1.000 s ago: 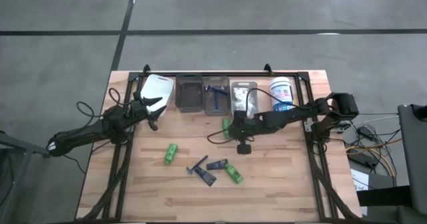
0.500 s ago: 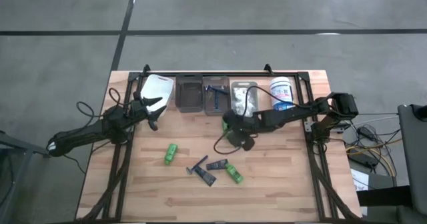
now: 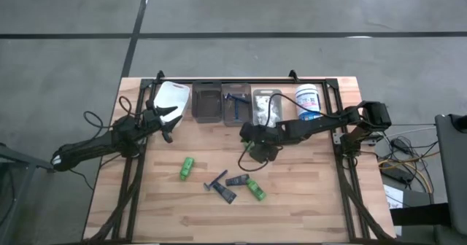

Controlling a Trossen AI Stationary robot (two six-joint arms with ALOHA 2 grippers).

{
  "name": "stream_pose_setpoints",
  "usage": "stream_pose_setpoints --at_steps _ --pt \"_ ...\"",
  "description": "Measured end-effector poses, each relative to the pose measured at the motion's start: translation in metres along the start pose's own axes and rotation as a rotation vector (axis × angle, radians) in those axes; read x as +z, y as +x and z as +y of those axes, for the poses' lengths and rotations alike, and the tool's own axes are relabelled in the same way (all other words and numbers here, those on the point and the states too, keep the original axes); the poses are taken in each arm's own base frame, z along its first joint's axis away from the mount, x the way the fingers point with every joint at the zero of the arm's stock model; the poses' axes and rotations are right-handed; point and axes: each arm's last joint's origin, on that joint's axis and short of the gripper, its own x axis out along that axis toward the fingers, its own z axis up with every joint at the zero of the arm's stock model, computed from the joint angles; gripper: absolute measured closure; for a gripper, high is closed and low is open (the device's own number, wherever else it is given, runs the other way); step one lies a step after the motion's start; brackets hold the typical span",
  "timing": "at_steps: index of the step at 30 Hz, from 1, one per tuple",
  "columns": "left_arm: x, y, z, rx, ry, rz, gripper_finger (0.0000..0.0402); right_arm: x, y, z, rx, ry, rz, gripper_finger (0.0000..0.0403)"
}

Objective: Pick & Place Travel size toiletries
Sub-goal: Put the top right shampoo into the left black bin

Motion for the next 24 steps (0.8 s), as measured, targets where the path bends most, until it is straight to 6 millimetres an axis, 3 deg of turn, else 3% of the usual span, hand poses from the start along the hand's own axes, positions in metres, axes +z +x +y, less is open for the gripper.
stream_pose_setpoints --at_steps 12,17,24 --pt "0.0 0.0 0.0 0.0 0.0 0.0 0.0195 0.001 -0.001 -0.002 0.003 0.266 -0.023 0.009" --pt "0.0 0.0 0.0 0.0 0.0 0.0 0.0195 0.001 0.0 -0.002 0.003 0.201 -0.025 0.0102" --pt "0.0 0.0 0.0 0.0 0.0 0.0 0.0195 -0.003 0.018 0.006 0.048 -0.075 0.008 0.0124"
